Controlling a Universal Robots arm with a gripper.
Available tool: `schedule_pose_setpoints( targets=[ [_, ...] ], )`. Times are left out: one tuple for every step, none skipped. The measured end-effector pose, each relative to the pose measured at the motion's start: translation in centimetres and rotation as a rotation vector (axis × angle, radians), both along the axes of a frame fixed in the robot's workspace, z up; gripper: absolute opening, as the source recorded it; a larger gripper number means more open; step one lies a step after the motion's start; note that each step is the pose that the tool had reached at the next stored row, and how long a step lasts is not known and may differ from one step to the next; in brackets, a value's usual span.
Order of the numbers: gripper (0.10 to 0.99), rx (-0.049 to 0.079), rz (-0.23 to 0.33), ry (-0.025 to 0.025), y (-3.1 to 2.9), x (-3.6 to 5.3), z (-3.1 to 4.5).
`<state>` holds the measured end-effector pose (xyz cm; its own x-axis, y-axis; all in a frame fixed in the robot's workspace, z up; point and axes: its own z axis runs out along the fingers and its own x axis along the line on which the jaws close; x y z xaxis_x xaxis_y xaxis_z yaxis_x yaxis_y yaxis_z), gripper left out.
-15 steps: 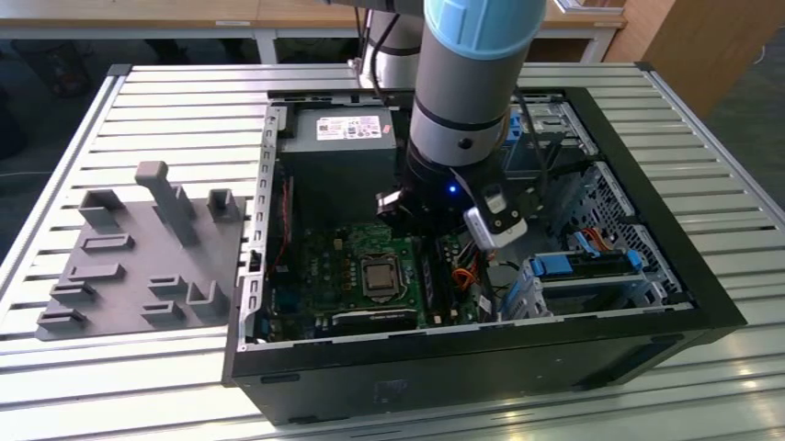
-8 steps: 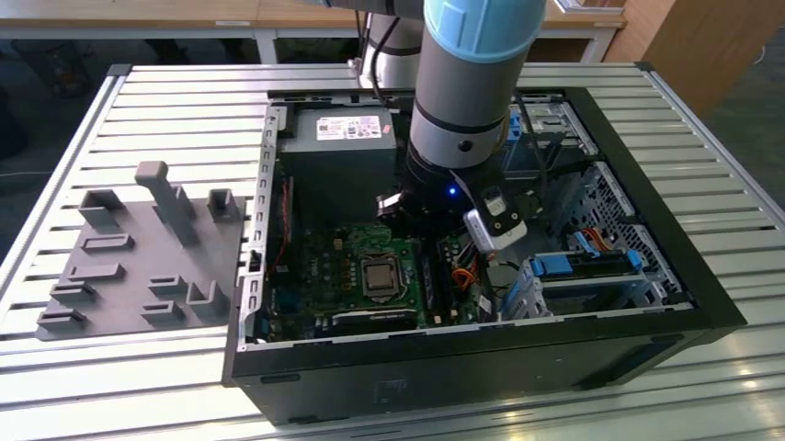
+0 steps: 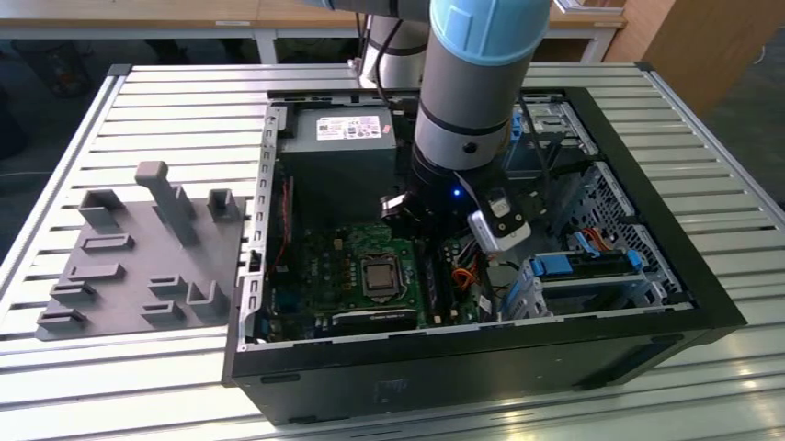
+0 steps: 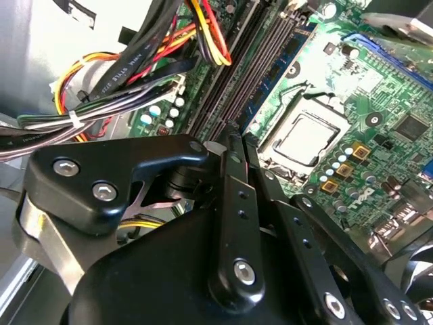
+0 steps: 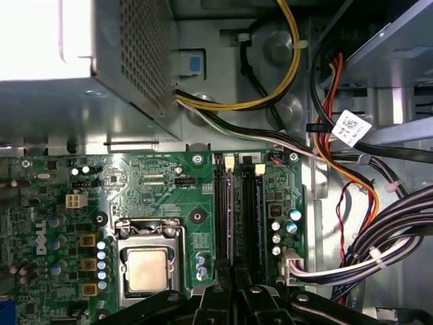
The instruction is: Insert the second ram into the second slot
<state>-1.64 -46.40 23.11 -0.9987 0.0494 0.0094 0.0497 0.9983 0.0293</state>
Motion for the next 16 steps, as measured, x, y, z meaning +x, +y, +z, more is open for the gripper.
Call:
schedule_pose_setpoints(
  targets=[
    [0.133,0.0,0.0,-0.0001,0.01,0.06,-0.11],
    [0.133,0.0,0.0,0.0,0.0,0.09,-0.2],
    [0.133,0.0,0.0,0.0,0.0,0.09,-0.29],
    [0.133,0.0,0.001,0.0,0.0,0.09,-0.37],
    [0.133,0.0,0.005,-0.0001,0.0,0.09,-0.43],
    [0.133,0.0,0.01,0.0,0.0,0.1,-0.44],
    [0.133,0.0,0.014,0.0001,-0.01,0.1,-0.44],
    [0.133,0.0,0.017,0.0001,0.0,0.11,-0.44],
    [0.133,0.0,0.018,0.0,0.0,0.14,-0.45],
    [0.133,0.0,0.018,0.0001,0.0,0.19,-0.47],
    [0.133,0.0,0.018,0.0001,0.0,0.26,-0.49],
    [0.133,0.0,0.018,0.0001,0.0,0.33,-0.5],
    [0.133,0.0,0.018,0.0001,0.0,0.36,-0.5],
    [0.133,0.0,0.018,0.0002,0.0,0.36,-0.51],
    [0.133,0.0,0.017,0.0001,0.0,0.36,-0.53],
    [0.133,0.0,0.018,0.0001,0.0,0.37,-0.56]
  ],
)
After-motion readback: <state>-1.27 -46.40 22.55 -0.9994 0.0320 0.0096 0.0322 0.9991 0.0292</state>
